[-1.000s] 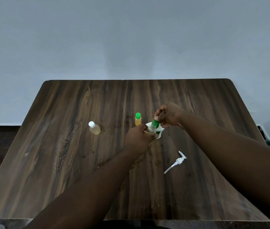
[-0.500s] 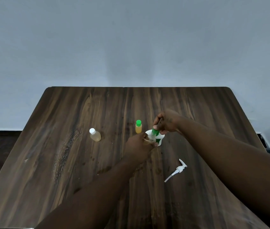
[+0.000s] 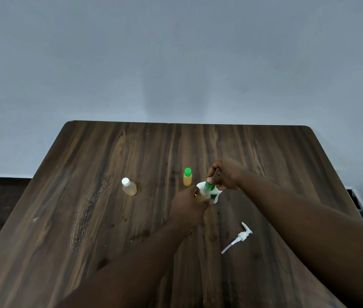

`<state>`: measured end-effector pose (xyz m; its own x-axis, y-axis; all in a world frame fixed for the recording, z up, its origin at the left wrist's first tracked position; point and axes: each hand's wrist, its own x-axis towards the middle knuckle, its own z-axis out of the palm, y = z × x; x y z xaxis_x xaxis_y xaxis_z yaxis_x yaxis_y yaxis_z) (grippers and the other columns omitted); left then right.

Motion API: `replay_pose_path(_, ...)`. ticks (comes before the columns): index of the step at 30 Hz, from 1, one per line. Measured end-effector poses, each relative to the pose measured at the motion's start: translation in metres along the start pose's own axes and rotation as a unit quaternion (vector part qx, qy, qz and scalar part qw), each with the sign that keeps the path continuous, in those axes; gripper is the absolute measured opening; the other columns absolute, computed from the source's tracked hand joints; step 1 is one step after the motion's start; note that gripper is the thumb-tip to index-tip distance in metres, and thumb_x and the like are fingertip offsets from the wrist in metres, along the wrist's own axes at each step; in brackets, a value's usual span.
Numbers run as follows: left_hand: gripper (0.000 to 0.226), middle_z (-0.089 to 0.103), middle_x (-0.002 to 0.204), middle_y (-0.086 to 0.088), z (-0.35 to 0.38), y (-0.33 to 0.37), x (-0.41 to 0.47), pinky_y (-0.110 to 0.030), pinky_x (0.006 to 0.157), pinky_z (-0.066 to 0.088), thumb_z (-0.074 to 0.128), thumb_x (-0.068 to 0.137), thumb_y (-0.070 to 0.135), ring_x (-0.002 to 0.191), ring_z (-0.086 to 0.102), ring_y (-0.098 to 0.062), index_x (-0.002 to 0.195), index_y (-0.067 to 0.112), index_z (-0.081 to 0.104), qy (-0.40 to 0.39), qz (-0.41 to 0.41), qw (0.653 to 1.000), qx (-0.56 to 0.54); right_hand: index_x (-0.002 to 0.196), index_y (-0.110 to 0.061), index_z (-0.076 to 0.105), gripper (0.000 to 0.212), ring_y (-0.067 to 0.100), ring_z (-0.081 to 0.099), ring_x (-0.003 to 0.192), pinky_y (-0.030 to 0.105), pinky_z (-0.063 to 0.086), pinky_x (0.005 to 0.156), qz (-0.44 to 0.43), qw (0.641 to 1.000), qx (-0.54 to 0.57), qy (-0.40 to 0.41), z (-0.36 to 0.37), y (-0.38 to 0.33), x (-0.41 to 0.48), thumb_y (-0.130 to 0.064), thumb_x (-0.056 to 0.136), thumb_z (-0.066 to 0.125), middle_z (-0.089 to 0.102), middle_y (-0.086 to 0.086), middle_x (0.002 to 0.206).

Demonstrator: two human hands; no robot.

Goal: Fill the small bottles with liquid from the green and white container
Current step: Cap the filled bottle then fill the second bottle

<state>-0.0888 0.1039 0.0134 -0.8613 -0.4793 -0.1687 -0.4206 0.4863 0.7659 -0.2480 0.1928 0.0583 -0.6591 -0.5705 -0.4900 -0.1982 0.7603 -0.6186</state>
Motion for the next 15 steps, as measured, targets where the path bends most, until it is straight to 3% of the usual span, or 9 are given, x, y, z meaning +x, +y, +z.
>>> replay_pose_path(2, 0.034, 0.058, 0.079, 0.02, 0.0, -0.001, -0.001, -0.002, 0.055, 0.034, 0.077, 0.084, 0.043, 0.077, 0.06, 0.002, 0.112, 0.027, 0.068, 0.001, -0.005, 1.0, 0.001, 0.078, -0.015, 0.066, 0.013, 0.011, 0.063, 0.052, 0.027, 0.056, 0.057, -0.002, 1.0, -0.011, 0.001, 0.001, 0.0, 0.0, -0.013, 0.084, 0.077, 0.071, 0.004, 0.072)
replay_pose_path(5, 0.032, 0.057, 0.075, 0.021, 0.0, 0.001, 0.0, -0.002, 0.056, 0.035, 0.077, 0.083, 0.042, 0.066, 0.05, 0.012, 0.11, 0.027, 0.068, -0.001, 0.005, 1.0, -0.01, 0.077, -0.014, 0.068, 0.012, 0.013, 0.065, 0.056, 0.033, 0.059, 0.066, -0.012, 1.0, -0.012, -0.002, -0.008, -0.004, 0.001, -0.011, 0.083, 0.078, 0.072, 0.003, 0.071)
replay_pose_path(8, 0.035, 0.06, 0.085, 0.016, -0.001, 0.002, 0.0, -0.006, 0.054, 0.032, 0.077, 0.083, 0.045, 0.071, 0.053, 0.001, 0.11, 0.025, 0.067, -0.002, -0.002, 1.0, 0.004, 0.077, -0.014, 0.068, 0.012, 0.016, 0.065, 0.059, 0.034, 0.06, 0.066, -0.012, 1.0, -0.017, 0.002, -0.005, -0.002, 0.0, -0.011, 0.083, 0.078, 0.072, 0.004, 0.071)
replay_pose_path(11, 0.04, 0.068, 0.095, 0.013, 0.0, -0.001, -0.002, -0.018, 0.065, 0.041, 0.077, 0.082, 0.047, 0.087, 0.063, -0.008, 0.113, 0.025, 0.066, 0.001, -0.013, 1.0, 0.004, 0.077, -0.015, 0.066, 0.013, 0.017, 0.064, 0.059, 0.038, 0.061, 0.068, -0.011, 1.0, -0.023, 0.007, 0.003, 0.001, 0.0, -0.012, 0.084, 0.077, 0.072, 0.01, 0.075)
replay_pose_path(15, 0.032, 0.061, 0.078, 0.018, -0.003, 0.004, -0.001, -0.011, 0.058, 0.033, 0.077, 0.081, 0.048, 0.076, 0.056, -0.003, 0.107, 0.031, 0.066, -0.003, -0.009, 1.0, -0.01, 0.079, -0.013, 0.067, 0.014, 0.018, 0.066, 0.06, 0.04, 0.061, 0.071, -0.006, 1.0, -0.026, 0.008, -0.007, -0.005, 0.001, -0.013, 0.081, 0.08, 0.072, 0.008, 0.072)
